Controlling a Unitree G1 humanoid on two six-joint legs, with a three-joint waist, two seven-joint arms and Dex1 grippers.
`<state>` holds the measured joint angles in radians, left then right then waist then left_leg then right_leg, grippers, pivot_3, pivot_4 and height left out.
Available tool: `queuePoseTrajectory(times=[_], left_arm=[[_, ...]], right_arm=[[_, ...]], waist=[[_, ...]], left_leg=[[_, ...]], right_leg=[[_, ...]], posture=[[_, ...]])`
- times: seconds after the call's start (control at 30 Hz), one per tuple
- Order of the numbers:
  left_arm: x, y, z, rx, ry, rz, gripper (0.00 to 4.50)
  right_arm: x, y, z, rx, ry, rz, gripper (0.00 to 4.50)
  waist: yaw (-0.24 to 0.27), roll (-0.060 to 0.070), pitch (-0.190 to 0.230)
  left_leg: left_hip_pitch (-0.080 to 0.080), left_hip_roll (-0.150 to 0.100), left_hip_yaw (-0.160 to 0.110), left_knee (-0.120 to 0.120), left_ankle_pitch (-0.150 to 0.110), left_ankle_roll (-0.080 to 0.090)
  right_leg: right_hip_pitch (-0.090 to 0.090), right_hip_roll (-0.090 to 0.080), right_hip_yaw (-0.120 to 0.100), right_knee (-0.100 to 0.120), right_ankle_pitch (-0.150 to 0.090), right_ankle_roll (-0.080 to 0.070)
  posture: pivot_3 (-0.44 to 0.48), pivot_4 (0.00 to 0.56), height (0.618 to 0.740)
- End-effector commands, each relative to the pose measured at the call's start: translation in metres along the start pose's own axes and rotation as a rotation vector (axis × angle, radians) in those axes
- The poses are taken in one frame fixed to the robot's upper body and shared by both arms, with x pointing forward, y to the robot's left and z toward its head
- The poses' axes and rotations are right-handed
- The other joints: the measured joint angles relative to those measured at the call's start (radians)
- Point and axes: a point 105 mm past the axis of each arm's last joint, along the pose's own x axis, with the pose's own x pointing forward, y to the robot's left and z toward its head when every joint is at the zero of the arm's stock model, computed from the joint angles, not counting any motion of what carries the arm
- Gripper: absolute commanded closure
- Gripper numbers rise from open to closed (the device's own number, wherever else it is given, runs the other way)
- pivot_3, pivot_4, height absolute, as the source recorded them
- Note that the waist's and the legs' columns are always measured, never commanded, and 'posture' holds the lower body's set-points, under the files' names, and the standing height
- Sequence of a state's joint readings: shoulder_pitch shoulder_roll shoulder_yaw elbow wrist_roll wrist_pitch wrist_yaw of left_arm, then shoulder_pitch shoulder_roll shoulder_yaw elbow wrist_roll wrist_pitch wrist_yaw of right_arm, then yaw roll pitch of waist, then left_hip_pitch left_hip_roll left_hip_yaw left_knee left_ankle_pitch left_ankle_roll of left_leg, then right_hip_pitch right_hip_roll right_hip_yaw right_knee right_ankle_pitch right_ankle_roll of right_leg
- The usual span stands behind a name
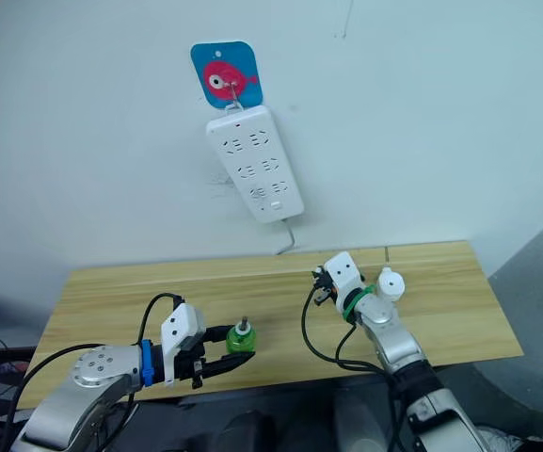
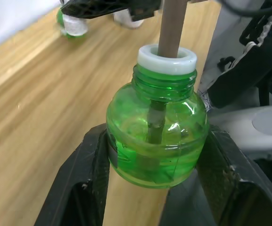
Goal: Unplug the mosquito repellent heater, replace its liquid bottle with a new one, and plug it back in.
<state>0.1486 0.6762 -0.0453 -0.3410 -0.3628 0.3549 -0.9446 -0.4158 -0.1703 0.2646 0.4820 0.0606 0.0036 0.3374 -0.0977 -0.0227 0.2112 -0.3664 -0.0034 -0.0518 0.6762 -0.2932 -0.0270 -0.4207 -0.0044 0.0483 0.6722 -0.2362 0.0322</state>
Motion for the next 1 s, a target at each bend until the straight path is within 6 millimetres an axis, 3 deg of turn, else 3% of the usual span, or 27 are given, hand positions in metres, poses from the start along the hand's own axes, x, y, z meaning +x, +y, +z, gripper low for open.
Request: queuePoseTrajectory(times=[0.03, 0.17, 0.33, 0.47, 0.53, 0.8, 0.9, 1.0], left_arm=[[-0.007, -0.001, 0.016, 0.036, -0.034, 0.005, 2.26], [-0.009, -0.002, 0.018, 0.037, -0.026, 0.007, 2.26], [-0.01, -0.001, 0.021, 0.04, -0.026, 0.008, 2.26], [-0.007, 0.002, 0.021, 0.043, -0.028, 0.007, 2.26], [-0.004, 0.006, 0.025, 0.051, -0.046, 0.003, 2.26], [0.021, 0.007, 0.056, 0.129, -0.159, -0.13, 2.26], [0.032, 0.003, 0.069, 0.157, -0.202, -0.195, 2.26], [0.04, -0.001, 0.081, 0.177, -0.239, -0.24, 2.26]], right_arm=[[0.005, -0.012, -0.002, 0.012, -0.02, -0.06, 4.16], [0.008, -0.013, -0.013, 0.031, 0.001, -0.068, 4.16], [0.009, -0.012, -0.016, 0.089, -0.02, -0.078, 2.53], [0.0, -0.014, 0.002, 0.089, -0.104, -0.075, 1.1], [-0.016, -0.01, 0.026, 0.078, -0.173, 0.001, 0.37], [-0.11, 0.046, 0.102, -0.036, -0.112, 0.615, 0.34], [-0.123, 0.058, 0.123, -0.022, -0.093, 0.728, 0.34], [-0.121, 0.064, 0.132, -0.008, -0.086, 0.752, 0.34]], waist=[[0.011, 0.0, 0.003], [0.015, 0.001, 0.006], [0.015, 0.002, 0.006], [0.015, 0.002, 0.006], [0.017, 0.003, 0.006], [0.017, 0.004, 0.007], [0.008, 0.003, 0.006], [0.007, 0.002, 0.005]], left_leg=[[0.0, 0.0, 0.0, 0.0, 0.0, 0.0], [0.0, 0.0, -0.001, 0.0, 0.0, 0.0], [0.0, 0.0, -0.001, 0.0, 0.0, 0.0], [0.0, 0.0, -0.001, 0.0, 0.0, 0.0], [0.0, 0.0, -0.001, 0.0, 0.0, 0.0], [-0.004, -0.001, -0.003, 0.001, 0.0, 0.0], [-0.004, 0.0, -0.003, 0.001, 0.0, 0.0], [-0.005, 0.0, -0.003, 0.0, 0.0, 0.0]], right_leg=[[0.0, 0.0, 0.0, 0.0, 0.0, 0.0], [0.0, -0.002, 0.0, 0.0, 0.0, 0.0], [0.0, -0.002, 0.0, 0.0, 0.0, 0.0], [0.0, -0.002, -0.001, 0.0, 0.0, 0.0], [0.0, -0.002, -0.001, 0.0, 0.0, 0.0], [0.001, -0.004, -0.004, -0.008, -0.002, 0.004], [0.001, -0.002, -0.004, -0.008, -0.002, 0.005], [0.001, 0.002, -0.004, -0.008, -0.002, 0.005]], posture=[[-0.016, 0.218, 0.74], [-0.008, 0.218, 0.74], [-0.016, 0.216, 0.74], [-0.041, 0.207, 0.74], [-0.055, 0.2, 0.74], [-0.127, 0.178, 0.74], [-0.153, 0.17, 0.74], [-0.176, 0.162, 0.74]])
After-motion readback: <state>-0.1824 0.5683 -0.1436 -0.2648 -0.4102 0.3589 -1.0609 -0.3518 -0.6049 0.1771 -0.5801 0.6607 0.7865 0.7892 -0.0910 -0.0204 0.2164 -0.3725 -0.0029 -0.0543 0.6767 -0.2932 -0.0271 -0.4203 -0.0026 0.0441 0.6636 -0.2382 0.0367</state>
